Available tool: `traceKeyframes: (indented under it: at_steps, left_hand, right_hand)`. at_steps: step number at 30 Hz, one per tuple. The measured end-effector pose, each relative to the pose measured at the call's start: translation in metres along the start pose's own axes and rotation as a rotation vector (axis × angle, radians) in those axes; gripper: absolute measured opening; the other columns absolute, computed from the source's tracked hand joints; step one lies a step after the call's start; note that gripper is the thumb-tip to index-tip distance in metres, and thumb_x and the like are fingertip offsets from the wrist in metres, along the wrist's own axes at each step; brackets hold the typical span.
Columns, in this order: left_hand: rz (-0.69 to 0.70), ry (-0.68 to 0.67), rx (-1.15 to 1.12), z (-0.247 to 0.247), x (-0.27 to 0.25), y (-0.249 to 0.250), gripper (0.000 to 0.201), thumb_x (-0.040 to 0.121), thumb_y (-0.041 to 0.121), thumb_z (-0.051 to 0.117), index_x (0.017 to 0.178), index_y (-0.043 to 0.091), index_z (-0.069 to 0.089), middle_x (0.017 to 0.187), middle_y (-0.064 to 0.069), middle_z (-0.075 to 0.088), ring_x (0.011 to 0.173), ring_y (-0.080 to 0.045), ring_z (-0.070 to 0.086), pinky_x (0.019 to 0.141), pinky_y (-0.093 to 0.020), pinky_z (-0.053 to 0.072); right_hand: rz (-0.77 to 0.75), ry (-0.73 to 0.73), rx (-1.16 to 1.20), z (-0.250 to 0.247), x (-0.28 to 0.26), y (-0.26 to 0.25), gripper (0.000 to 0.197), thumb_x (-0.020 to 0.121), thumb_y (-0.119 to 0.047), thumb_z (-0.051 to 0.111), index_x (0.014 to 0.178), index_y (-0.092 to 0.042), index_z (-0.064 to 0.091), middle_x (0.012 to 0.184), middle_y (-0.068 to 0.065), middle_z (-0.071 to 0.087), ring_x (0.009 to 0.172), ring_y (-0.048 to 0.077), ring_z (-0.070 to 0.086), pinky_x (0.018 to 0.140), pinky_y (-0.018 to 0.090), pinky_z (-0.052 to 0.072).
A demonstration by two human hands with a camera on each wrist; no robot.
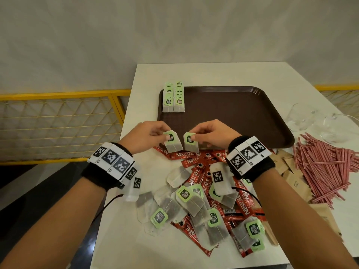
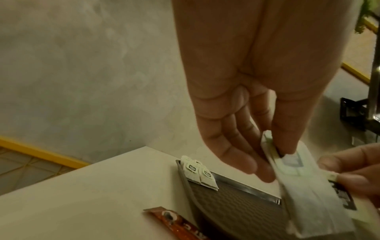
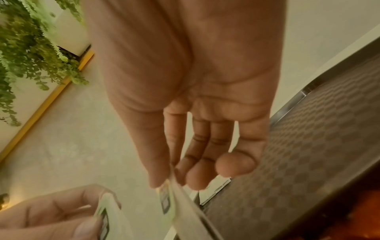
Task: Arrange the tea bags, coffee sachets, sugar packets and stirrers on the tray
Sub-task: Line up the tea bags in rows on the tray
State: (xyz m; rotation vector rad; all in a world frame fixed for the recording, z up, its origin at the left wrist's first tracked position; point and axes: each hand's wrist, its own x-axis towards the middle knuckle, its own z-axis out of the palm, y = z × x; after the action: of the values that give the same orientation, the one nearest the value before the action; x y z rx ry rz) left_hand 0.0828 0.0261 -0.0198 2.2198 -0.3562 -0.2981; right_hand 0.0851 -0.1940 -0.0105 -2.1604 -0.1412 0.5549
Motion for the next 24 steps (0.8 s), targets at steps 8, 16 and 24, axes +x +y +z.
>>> traceKeyframes:
  at_steps: [8, 16, 24]
  left_hand:
    - [-0.145, 0.056, -0.223, -0.016, 0.040, 0.000, 0.025, 0.093, 0.001, 0.050, 0.112, 0.014, 0.060, 0.088, 0.001, 0.053, 0.091, -0.013, 0.055, 0.074, -0.021, 0.052]
    - [-0.299, 0.087, -0.295, -0.029, 0.100, -0.019, 0.031, 0.087, -0.006, 0.056, 0.116, 0.006, 0.054, 0.113, -0.016, 0.060, 0.098, -0.023, 0.057, 0.085, -0.036, 0.052]
    - [-0.264, 0.050, 0.015, -0.033, 0.150, -0.042, 0.030, 0.086, 0.010, 0.065, 0.115, 0.008, 0.057, 0.101, -0.007, 0.063, 0.089, -0.016, 0.053, 0.078, -0.028, 0.044]
  right_hand:
    - [-0.022, 0.140, 0.093, -0.007, 0.039, -0.013, 0.008, 0.087, -0.015, 0.064, 0.082, -0.019, 0.060, 0.093, -0.001, 0.063, 0.074, 0.005, 0.055, 0.059, 0.016, 0.046]
    - [0.119, 0.194, 0.196, -0.016, 0.107, -0.017, 0.016, 0.086, -0.001, 0.062, 0.100, -0.008, 0.065, 0.103, 0.012, 0.065, 0.092, 0.026, 0.065, 0.084, 0.039, 0.056]
    - [0.203, 0.215, 0.274, -0.012, 0.160, -0.019, 0.027, 0.084, 0.000, 0.063, 0.111, -0.005, 0.065, 0.115, 0.014, 0.064, 0.105, 0.030, 0.062, 0.090, 0.045, 0.053]
